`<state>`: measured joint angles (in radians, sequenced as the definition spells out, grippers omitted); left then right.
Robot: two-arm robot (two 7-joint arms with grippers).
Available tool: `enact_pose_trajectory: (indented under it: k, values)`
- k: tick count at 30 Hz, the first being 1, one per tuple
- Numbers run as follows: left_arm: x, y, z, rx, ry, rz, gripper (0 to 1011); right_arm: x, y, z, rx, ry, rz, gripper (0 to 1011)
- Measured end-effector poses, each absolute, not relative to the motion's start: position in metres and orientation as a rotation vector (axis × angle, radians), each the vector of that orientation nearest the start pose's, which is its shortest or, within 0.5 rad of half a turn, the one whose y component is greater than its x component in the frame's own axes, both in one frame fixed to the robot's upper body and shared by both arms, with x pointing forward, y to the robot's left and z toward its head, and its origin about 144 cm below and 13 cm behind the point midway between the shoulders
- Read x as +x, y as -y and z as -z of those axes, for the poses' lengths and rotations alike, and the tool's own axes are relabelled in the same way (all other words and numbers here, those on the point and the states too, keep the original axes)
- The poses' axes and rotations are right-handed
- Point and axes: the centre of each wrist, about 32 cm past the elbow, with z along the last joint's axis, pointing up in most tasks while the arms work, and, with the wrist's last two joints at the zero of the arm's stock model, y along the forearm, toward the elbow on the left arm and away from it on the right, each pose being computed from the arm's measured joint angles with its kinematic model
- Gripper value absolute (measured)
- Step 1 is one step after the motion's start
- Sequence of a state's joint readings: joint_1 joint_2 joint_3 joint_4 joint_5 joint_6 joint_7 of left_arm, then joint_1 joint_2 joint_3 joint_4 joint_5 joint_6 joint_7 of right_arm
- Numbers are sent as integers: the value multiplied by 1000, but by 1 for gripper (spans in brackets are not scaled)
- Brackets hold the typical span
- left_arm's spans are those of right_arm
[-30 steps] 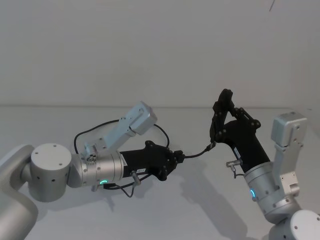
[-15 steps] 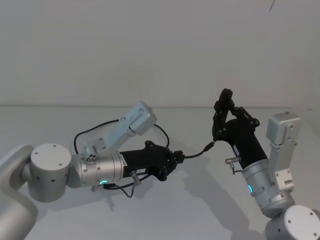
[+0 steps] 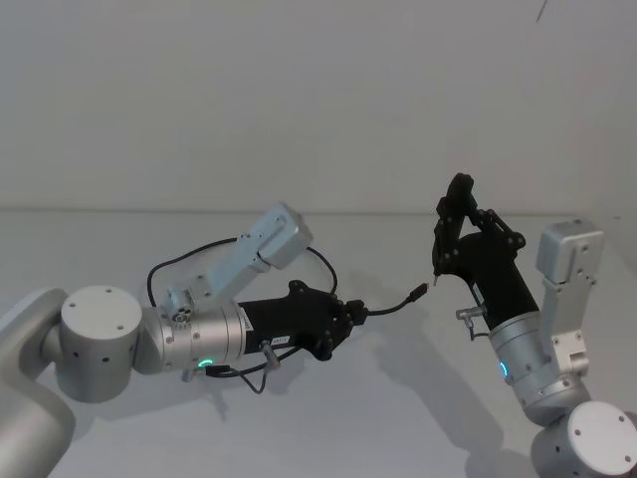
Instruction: Pick up the data cable with the one hand.
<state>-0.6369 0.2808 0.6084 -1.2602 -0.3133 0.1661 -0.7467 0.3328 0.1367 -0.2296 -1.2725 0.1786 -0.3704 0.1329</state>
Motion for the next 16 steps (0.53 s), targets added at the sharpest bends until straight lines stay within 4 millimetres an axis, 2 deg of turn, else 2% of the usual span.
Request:
enact_pose_trajectory:
  k: [16]
  values:
    - [592,-167,-1246,227,96,-398,36,540,209,-1169,272,242,1253,279]
